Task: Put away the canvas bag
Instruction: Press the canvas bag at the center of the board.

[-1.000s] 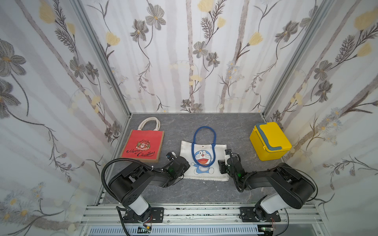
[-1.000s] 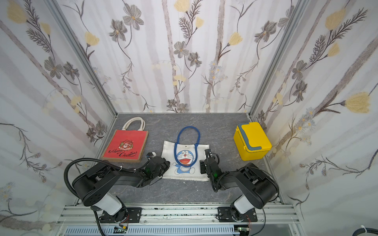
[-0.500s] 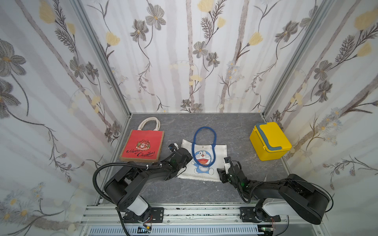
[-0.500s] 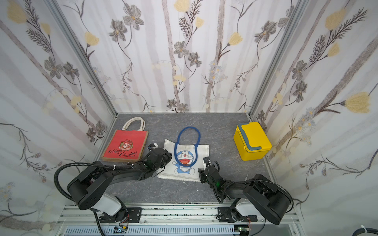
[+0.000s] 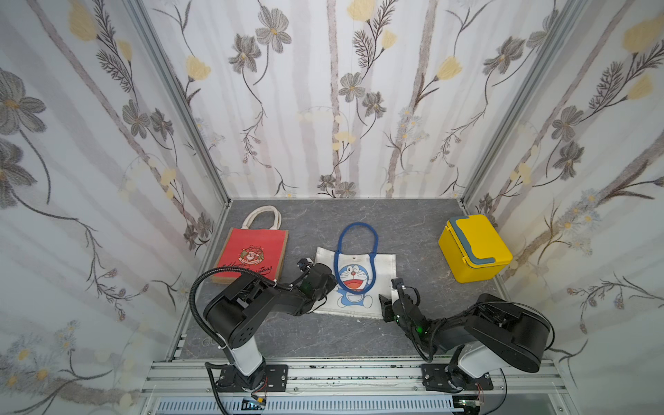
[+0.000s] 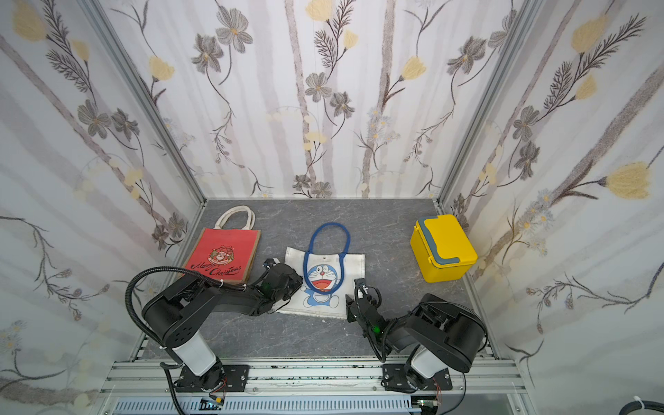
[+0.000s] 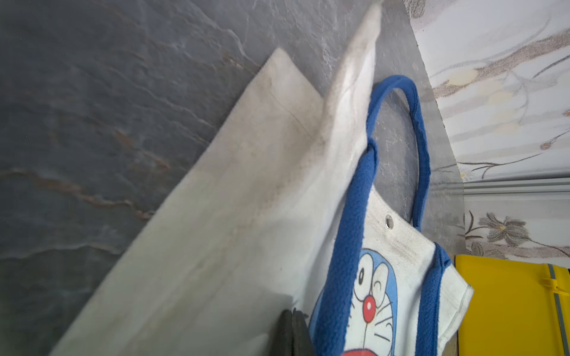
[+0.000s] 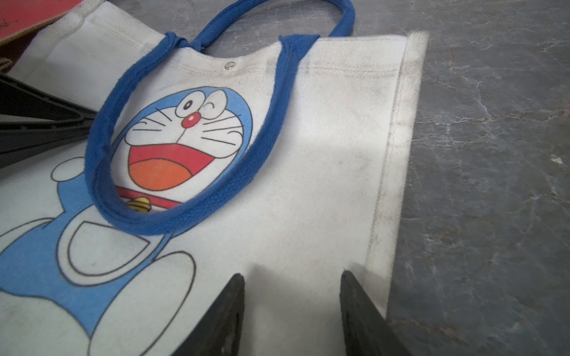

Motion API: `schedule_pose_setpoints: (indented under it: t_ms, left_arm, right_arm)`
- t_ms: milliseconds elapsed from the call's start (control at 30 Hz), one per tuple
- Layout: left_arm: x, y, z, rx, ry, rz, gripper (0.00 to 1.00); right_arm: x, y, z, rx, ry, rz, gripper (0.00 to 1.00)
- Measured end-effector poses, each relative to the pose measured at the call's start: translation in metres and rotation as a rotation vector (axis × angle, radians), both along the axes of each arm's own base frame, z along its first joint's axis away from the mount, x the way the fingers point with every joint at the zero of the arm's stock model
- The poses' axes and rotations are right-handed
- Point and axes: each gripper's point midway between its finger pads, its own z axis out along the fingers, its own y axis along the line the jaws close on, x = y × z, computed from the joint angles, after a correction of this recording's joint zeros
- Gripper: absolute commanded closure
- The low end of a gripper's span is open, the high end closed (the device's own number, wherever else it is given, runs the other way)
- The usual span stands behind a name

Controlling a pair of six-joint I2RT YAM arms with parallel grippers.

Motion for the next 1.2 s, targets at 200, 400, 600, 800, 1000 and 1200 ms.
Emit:
schedule_pose_setpoints:
  t_ms: [200, 400, 600, 800, 1000, 1200]
  left_arm:
    - [0.008, 0.018, -0.001, 0.041, -0.027, 0.024, 1.0]
    - [0.011, 0.031, 0.004, 0.093, -0.034, 0.0, 1.0]
    - [0.012, 0.04, 0.023, 0.139, -0.049, -0.008, 1.0]
    - [-0.011, 0.047, -0.005, 0.107, -0.008, -0.007, 1.0]
    - [-0.018, 0.048, -0.004, 0.053, -0.041, 0.011, 1.0]
    - [-0.025, 0.053, -0.001, 0.055, -0.042, 0.012, 1.0]
  right_arm:
    - [-0.001, 0.021, 0.003, -0.032, 0.017, 0.016, 0.53]
    - [-0.011, 0.02, 0.008, -0.023, 0.048, 0.042, 0.53]
    - [-0.013, 0.013, 0.004, -0.044, 0.062, 0.035, 0.58]
    - [-0.011, 0.014, 0.0, -0.004, 0.054, 0.008, 0.59]
    - [-0.013, 0.013, 0.001, 0.027, 0.055, -0.003, 0.62]
    - [-0.017, 0.015, 0.004, 0.034, 0.069, 0.02, 0.66]
